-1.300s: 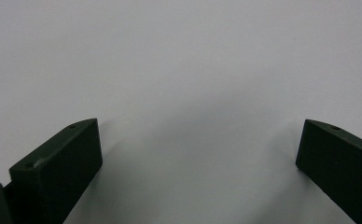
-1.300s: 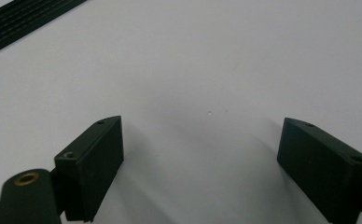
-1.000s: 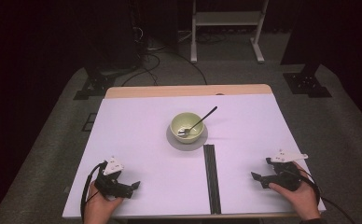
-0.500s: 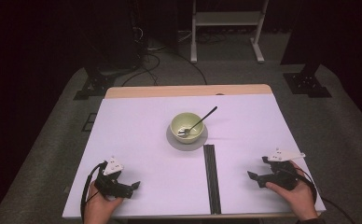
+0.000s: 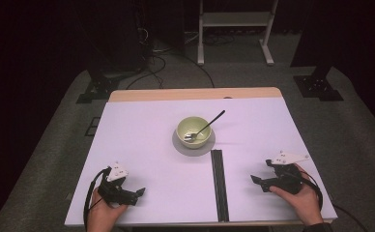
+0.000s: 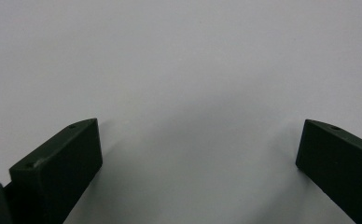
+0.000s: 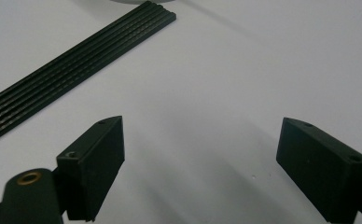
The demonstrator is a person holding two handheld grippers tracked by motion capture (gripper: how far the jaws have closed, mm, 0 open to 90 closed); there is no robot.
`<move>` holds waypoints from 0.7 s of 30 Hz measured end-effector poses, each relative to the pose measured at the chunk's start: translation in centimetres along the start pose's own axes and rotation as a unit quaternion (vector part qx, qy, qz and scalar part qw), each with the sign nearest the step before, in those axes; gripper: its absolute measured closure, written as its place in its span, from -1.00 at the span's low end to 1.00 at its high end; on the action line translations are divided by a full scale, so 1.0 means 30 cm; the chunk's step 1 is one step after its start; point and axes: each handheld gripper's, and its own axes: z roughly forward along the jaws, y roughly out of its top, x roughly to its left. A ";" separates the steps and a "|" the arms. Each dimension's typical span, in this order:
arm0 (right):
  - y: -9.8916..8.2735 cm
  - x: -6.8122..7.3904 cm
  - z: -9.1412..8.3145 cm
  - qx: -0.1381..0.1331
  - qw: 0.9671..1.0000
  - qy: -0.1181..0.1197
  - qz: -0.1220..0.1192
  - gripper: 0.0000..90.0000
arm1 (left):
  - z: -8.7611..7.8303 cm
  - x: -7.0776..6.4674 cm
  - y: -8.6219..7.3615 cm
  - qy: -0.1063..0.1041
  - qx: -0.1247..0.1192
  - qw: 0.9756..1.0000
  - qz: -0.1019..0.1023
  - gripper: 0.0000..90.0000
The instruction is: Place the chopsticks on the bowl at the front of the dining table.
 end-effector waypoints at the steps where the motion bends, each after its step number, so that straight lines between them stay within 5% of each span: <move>1: 0.002 0.001 0.001 0.000 1.000 0.000 -0.002 -0.69 | 0.000 0.000 0.000 0.000 0.000 1.000 0.000 -1.00; 21: 0.045 0.047 0.035 -0.003 1.000 0.016 -0.010 -0.69 | 0.000 0.000 0.000 0.000 0.000 1.000 0.000 -1.00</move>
